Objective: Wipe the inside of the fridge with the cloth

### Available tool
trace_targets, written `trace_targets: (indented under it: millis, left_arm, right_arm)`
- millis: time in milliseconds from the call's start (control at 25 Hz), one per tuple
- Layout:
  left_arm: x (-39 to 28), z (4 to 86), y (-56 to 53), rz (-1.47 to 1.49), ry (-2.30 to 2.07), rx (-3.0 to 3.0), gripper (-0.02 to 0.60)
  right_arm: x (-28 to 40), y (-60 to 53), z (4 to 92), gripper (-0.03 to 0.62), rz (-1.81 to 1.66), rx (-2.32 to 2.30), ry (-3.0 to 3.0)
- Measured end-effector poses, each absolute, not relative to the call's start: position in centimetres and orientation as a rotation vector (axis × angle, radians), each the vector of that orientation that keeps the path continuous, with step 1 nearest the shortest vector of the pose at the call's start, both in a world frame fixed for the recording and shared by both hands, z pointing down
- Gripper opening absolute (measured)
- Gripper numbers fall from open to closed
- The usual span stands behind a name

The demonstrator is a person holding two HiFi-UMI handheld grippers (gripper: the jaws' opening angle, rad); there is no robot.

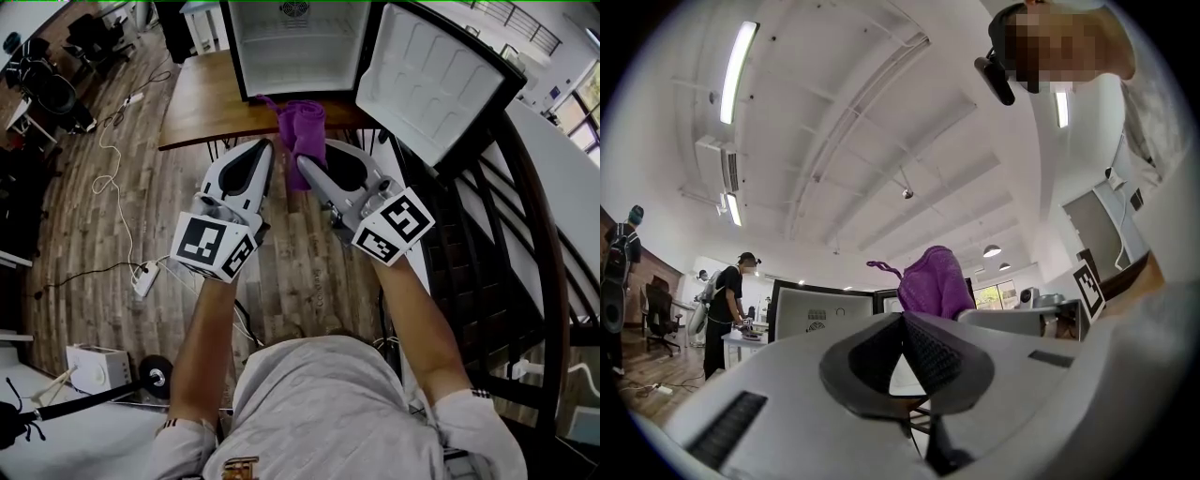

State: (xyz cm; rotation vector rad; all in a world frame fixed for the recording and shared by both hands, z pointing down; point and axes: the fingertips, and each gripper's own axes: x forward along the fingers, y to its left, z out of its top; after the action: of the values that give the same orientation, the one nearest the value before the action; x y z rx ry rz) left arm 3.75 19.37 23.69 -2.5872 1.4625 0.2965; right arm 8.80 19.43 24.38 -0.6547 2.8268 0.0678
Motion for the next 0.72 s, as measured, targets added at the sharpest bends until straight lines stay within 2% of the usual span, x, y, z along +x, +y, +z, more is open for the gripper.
trace_targets:
  millis: [360, 720]
  left_arm:
    - [-0.3, 24.4, 17.8, 0.303, 1.419, -2.595, 0.0]
    - [-0.8, 26.8, 10.4, 0.285, 1.431, -2.596, 0.0]
  right_arm:
    - [5.4, 18.1, 25.0, 0.106, 0.094, -0.719, 2.81]
    - [4.9, 10.1, 27.5, 0.106, 0.062, -0.734, 2.808]
